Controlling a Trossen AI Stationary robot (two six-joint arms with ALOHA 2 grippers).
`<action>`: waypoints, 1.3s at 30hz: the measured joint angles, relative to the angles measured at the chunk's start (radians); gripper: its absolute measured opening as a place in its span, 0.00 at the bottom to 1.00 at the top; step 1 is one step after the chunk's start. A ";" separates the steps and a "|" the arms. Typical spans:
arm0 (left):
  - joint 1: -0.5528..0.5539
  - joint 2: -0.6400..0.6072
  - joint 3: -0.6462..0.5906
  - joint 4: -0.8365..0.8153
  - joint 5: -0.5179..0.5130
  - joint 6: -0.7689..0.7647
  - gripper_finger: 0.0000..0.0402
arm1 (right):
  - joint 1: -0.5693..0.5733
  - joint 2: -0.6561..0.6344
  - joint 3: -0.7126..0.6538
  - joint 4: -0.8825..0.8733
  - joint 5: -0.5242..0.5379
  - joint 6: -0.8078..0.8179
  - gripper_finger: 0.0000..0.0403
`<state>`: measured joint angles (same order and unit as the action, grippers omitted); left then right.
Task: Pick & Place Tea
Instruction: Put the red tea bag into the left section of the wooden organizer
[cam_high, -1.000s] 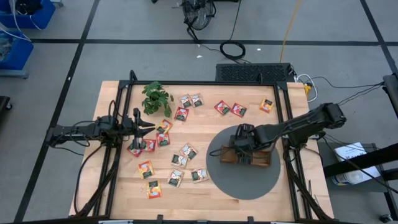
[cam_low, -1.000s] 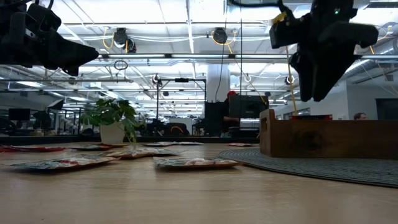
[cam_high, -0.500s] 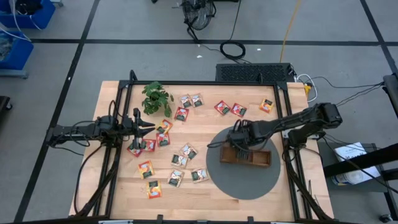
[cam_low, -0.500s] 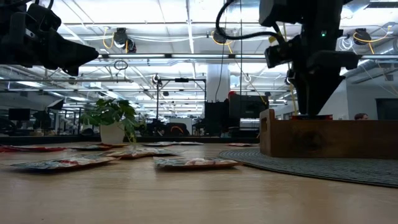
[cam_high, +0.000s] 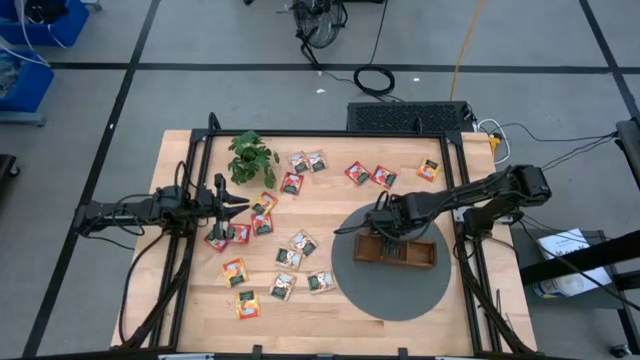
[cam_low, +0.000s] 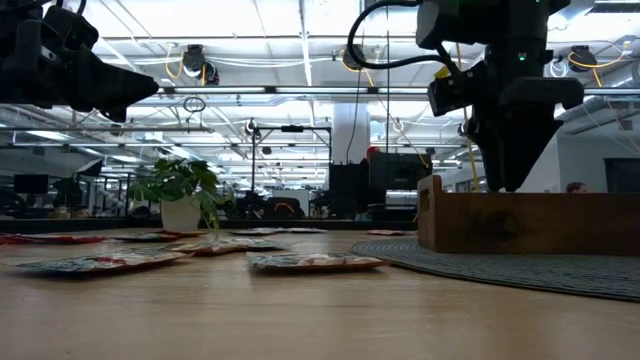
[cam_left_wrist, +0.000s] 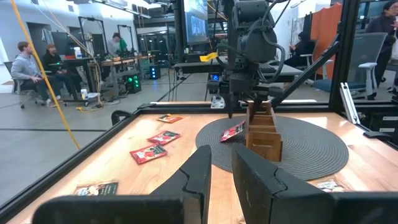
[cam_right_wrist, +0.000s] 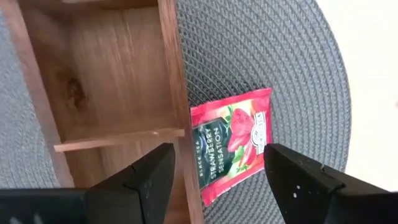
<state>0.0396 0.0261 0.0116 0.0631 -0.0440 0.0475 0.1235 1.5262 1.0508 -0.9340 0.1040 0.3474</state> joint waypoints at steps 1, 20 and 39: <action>0.000 0.000 0.000 0.000 0.000 0.000 0.18 | 0.000 0.000 0.000 -0.006 0.000 -0.007 0.57; 0.000 0.000 0.000 0.000 0.000 0.000 0.18 | -0.040 -0.001 0.000 -0.023 0.073 -0.128 0.57; 0.000 0.000 0.000 0.000 0.000 0.000 0.18 | -0.692 0.006 0.000 0.177 -0.128 -0.416 0.57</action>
<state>0.0398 0.0258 0.0116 0.0632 -0.0440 0.0475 -0.5688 1.5319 1.0508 -0.7575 -0.0238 -0.0689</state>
